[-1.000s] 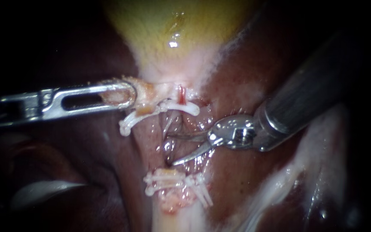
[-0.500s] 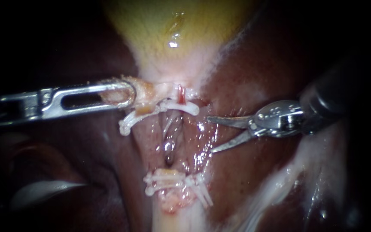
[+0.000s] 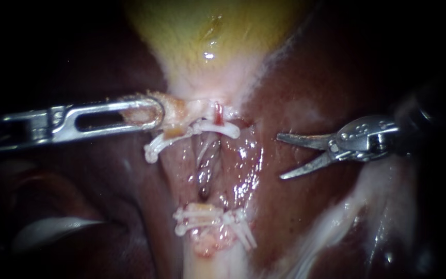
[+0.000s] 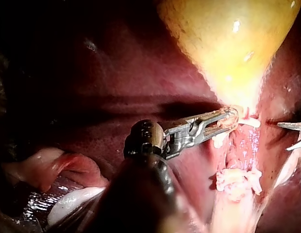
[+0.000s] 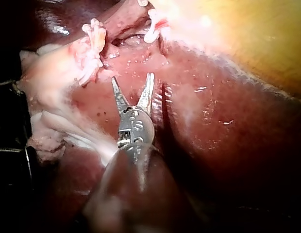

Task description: Go back from the cut right tube

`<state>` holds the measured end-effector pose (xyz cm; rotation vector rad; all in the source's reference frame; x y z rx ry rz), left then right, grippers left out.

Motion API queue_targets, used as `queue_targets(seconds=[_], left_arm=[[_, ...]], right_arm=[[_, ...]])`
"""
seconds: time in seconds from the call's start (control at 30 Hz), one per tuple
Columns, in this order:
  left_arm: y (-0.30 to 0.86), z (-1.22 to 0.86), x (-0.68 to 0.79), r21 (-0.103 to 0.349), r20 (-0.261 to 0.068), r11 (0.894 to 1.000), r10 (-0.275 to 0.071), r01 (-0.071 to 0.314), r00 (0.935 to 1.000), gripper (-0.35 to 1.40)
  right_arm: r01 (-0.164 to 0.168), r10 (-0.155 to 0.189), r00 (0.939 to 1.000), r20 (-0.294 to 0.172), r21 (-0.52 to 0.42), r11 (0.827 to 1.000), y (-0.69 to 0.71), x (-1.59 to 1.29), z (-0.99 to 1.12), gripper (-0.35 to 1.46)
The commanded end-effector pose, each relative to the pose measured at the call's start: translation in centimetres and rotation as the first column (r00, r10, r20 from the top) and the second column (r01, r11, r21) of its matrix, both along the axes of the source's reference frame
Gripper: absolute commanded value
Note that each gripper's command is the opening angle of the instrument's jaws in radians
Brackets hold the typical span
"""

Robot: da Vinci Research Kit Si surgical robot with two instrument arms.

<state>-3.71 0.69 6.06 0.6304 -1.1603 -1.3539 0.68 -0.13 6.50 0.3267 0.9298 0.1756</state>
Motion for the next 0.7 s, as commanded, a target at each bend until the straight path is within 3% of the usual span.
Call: queue_targets(seconds=[0.03,0.33,0.5,0.7], left_arm=[[0.01,0.02,-0.01,0.0,-0.003,1.0,-0.004,0.004,1.0,-0.35],[0.11,0.39,-0.14,-0.008,-0.009,1.0,-0.012,0.011,0.9999,-0.35],[0.17,0.59,-0.29,-0.007,-0.022,1.0,-0.008,0.007,0.9997,-0.35],[0.15,0.78,-0.49,-0.005,-0.044,1.0,-0.002,0.002,0.999,-0.35]], right_arm=[[0.001,-0.001,1.0,-0.001,0.0,1.0,0.0,0.0,0.0,1.43],[-0.001,0.001,1.0,-0.003,0.002,1.0,0.0,-0.06,-0.05,1.43],[0.001,-0.001,1.0,-0.004,0.004,1.0,-0.01,-0.06,-0.06,1.43],[0.001,-0.001,1.0,-0.004,0.004,1.0,-0.01,-0.05,-0.07,1.43]])
